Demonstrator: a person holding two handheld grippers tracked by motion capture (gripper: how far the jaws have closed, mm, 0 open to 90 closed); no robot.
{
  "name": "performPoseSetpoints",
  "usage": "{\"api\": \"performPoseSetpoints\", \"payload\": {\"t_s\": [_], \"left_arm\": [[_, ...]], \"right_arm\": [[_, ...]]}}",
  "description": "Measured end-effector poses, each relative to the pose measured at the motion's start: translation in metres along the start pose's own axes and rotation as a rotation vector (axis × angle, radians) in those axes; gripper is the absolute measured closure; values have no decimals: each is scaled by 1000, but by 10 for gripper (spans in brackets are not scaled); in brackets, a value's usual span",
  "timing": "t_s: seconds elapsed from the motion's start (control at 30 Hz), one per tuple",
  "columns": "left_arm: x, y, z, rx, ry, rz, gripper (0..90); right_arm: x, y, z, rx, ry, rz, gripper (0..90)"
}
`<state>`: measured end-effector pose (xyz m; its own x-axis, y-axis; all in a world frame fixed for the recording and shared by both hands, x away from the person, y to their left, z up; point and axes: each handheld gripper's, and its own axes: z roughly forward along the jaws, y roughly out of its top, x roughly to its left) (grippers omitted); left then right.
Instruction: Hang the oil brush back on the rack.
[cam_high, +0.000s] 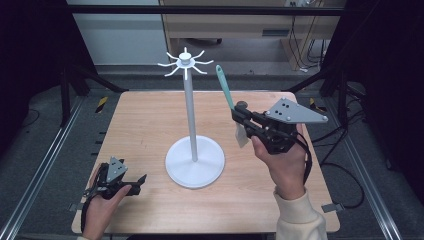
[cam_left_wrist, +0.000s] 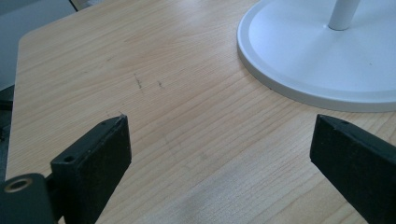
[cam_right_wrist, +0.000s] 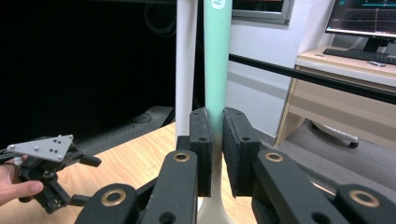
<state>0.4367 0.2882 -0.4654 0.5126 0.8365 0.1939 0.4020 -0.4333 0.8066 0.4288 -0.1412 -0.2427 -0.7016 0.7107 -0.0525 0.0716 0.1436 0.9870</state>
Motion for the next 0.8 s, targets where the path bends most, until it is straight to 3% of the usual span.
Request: {"api": "performPoseSetpoints", "payload": {"t_s": [0.8], "left_arm": [[0, 0, 0, 2, -1, 0, 49]], "right_arm": [[8, 3, 16, 33, 32, -20, 826]]}}
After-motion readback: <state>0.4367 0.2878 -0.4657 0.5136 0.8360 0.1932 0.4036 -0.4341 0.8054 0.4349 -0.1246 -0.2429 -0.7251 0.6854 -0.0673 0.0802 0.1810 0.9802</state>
